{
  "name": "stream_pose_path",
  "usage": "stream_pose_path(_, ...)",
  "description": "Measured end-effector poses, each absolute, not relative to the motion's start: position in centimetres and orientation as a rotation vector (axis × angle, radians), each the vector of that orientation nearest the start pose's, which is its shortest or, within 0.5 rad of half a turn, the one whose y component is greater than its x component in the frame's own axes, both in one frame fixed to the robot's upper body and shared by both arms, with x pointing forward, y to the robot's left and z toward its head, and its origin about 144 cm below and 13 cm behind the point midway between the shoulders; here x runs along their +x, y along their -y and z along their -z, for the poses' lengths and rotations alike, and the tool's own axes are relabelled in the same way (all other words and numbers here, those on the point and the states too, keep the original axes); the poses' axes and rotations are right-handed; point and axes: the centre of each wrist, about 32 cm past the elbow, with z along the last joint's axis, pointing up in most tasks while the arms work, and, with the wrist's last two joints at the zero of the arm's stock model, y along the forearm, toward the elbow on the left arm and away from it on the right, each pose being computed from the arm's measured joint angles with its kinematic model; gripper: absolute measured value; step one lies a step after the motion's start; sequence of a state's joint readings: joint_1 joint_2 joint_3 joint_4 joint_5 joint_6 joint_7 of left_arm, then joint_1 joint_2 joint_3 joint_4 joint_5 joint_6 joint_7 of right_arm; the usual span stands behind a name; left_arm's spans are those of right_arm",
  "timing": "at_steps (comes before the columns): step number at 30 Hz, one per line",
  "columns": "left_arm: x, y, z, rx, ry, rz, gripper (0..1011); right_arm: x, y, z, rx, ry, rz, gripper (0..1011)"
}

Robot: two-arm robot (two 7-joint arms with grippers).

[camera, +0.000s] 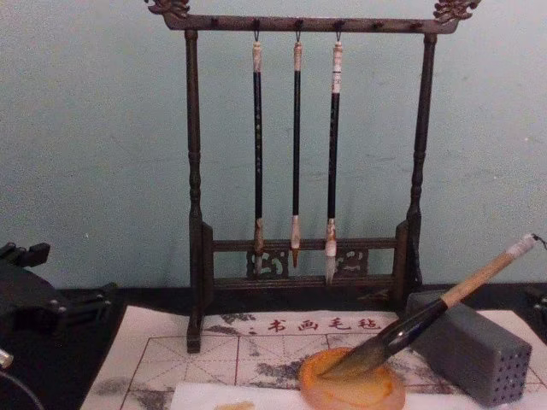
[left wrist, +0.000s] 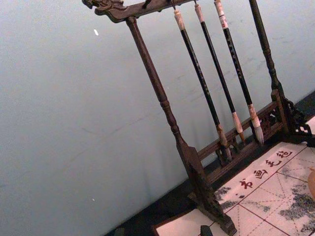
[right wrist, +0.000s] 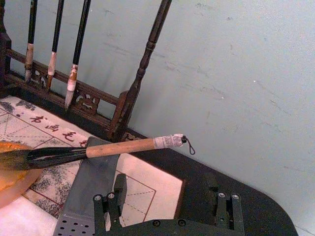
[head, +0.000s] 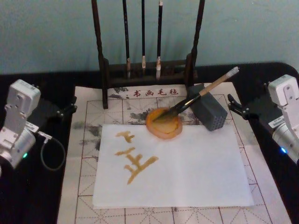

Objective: Pick up the brush from the inkstone, write on the paper, then place the brush back to its original position.

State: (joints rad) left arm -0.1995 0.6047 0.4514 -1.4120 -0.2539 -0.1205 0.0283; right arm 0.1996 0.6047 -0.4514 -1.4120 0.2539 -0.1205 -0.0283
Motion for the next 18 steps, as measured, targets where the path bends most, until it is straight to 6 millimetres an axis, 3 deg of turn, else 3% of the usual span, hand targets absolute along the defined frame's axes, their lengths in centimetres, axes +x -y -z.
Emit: stream_pose_path(18, 48.86, -30.97, -113.98, 0.304, 0.285, -1.248, 1001, 48.86, 30.97, -113.98, -0.305, 0.285, 1.248, 1003)
